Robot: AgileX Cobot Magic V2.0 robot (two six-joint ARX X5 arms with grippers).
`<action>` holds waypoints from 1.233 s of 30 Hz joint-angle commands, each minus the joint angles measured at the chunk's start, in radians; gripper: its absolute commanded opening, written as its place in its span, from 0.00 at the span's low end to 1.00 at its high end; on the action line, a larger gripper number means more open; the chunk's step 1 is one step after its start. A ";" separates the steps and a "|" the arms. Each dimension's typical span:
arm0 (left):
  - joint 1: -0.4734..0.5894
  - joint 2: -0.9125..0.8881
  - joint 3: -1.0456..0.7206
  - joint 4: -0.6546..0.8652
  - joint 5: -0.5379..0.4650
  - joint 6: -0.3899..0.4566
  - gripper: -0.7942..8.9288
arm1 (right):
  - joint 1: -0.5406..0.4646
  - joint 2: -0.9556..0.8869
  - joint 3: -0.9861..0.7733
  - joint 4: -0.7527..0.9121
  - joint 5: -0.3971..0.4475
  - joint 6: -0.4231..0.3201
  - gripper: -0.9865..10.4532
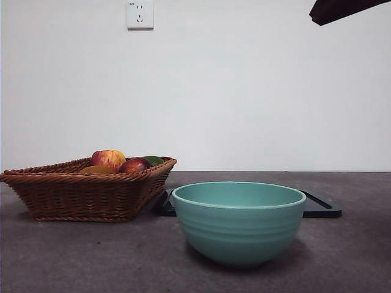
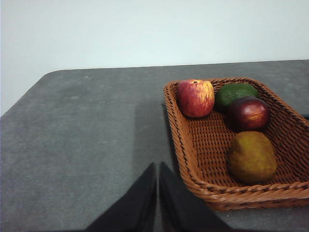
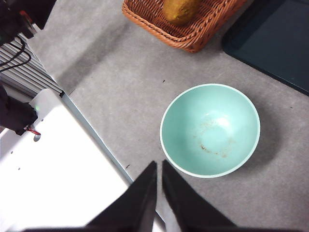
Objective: Pick up the wifruite, put it on the bowl, pick up the plate, put it on desk
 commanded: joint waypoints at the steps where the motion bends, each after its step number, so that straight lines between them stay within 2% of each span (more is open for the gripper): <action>1: 0.002 -0.024 -0.021 0.014 -0.027 -0.006 0.09 | 0.010 0.008 0.018 0.008 0.003 -0.012 0.09; 8: 0.002 -0.086 -0.064 0.010 -0.049 -0.007 0.09 | 0.010 0.008 0.018 0.008 0.003 -0.012 0.09; 14: 0.002 -0.085 -0.088 0.010 -0.049 -0.011 0.09 | 0.010 0.007 0.018 0.008 0.003 -0.012 0.09; 21: 0.002 -0.085 -0.089 -0.066 -0.049 -0.023 0.09 | 0.010 0.008 0.018 0.008 0.003 -0.012 0.09; 37: 0.002 -0.085 -0.089 -0.065 -0.048 -0.023 0.09 | 0.010 0.008 0.018 0.008 0.003 -0.012 0.09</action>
